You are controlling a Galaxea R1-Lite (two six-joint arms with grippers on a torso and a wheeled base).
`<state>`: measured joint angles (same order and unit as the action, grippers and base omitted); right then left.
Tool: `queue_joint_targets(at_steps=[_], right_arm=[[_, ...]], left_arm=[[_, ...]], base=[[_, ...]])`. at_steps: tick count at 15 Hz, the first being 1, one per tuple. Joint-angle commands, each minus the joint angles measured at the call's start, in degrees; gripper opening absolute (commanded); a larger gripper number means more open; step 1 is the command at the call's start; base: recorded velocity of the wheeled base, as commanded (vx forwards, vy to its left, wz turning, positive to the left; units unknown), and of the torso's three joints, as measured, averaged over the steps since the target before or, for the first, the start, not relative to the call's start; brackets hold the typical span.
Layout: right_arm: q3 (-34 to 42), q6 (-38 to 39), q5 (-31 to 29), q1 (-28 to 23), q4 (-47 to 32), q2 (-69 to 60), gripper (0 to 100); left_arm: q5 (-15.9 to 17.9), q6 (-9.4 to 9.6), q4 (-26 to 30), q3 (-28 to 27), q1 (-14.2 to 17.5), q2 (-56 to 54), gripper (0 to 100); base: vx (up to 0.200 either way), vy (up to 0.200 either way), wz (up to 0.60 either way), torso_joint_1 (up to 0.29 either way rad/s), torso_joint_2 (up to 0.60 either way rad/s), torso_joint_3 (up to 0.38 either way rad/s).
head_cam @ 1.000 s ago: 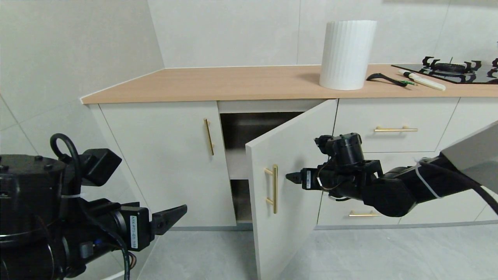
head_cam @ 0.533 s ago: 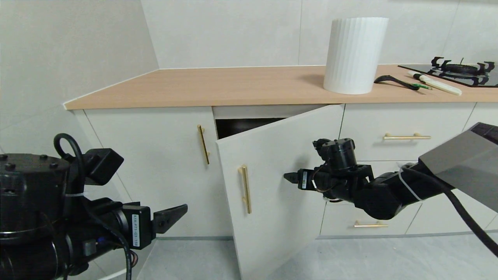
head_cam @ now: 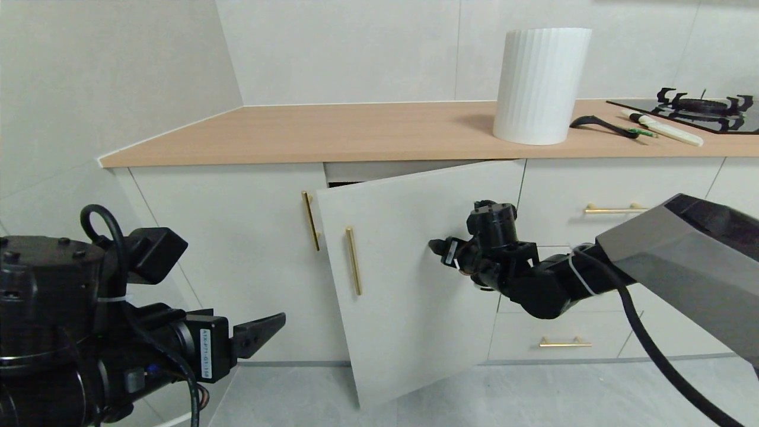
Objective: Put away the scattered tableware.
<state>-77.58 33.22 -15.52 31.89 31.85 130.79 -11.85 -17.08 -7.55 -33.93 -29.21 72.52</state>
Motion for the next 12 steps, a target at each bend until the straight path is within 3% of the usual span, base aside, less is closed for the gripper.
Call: queue_joint_targets(at_steps=[1,12], right_arm=[[-2.66,0.88,-1.18,0.01,-0.04,2.98,100],[-11.72,2.29,-10.23,-1.22,-0.56,8.87,100]], left_arm=[[-0.02,0.03,-0.01,0.00,0.03,0.08,100],[-0.02,0.03,-0.01,0.09,0.03,0.16,100]], base=[[0.000,0.000,0.00,0.000,0.00,0.000],[0.000,0.000,0.00,0.000,0.00,0.000]])
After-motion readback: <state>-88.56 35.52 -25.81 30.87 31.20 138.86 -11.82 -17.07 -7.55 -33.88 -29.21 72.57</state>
